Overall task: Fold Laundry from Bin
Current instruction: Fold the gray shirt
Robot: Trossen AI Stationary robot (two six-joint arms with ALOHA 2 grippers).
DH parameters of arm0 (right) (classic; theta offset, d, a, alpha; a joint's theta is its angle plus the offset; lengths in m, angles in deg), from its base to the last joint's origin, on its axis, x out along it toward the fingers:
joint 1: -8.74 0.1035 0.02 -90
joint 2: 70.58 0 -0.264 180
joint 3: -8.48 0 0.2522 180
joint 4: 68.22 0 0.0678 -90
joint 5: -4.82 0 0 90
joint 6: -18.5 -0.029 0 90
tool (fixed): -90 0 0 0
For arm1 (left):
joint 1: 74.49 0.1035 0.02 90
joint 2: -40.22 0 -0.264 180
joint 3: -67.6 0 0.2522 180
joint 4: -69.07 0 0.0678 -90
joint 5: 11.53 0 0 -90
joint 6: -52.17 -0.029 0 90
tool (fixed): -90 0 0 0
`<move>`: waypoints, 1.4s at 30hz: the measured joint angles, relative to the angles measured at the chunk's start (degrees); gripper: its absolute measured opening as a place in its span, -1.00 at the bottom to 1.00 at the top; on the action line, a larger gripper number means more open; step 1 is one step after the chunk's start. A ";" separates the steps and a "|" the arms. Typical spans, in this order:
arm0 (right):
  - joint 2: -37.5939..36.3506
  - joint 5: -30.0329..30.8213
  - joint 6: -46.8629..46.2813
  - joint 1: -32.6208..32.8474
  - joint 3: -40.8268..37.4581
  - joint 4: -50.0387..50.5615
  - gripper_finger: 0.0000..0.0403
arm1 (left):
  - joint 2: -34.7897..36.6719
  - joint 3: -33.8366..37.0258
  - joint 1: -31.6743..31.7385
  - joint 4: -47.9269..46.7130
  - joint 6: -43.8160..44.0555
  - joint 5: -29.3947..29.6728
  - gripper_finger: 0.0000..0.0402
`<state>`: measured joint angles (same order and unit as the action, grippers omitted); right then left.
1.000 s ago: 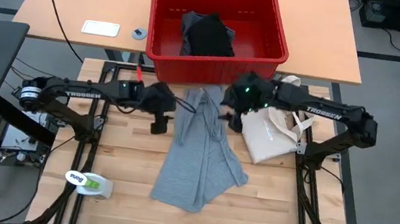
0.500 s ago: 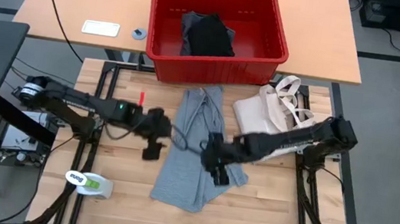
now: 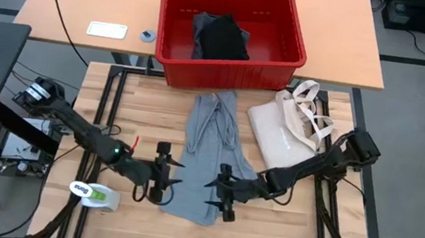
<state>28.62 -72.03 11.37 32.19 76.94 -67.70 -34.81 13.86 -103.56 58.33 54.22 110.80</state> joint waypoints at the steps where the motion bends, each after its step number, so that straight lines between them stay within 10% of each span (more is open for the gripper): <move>1: 0.17 2.11 0.81 0.49 -0.02 -0.46 0.25 | -0.01 1.25 -0.58 4.34 -1.75 1.48 0.12; 10: 11.00 3.58 -0.57 0.32 12.33 3.50 0.25 | 0.63 1.18 -4.59 29.56 -23.67 8.94 0.12; 27: 32.94 4.79 -0.37 -0.45 40.98 15.04 0.25 | 1.33 1.44 -24.13 30.97 -36.36 19.18 0.12; 42: 36.97 0.83 -0.82 -2.32 43.06 14.11 0.25 | 1.33 1.37 -22.15 31.18 -31.22 19.30 0.12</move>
<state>65.59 -71.19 10.55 29.87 120.01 -53.59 -33.48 15.23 -125.70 89.51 23.00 130.10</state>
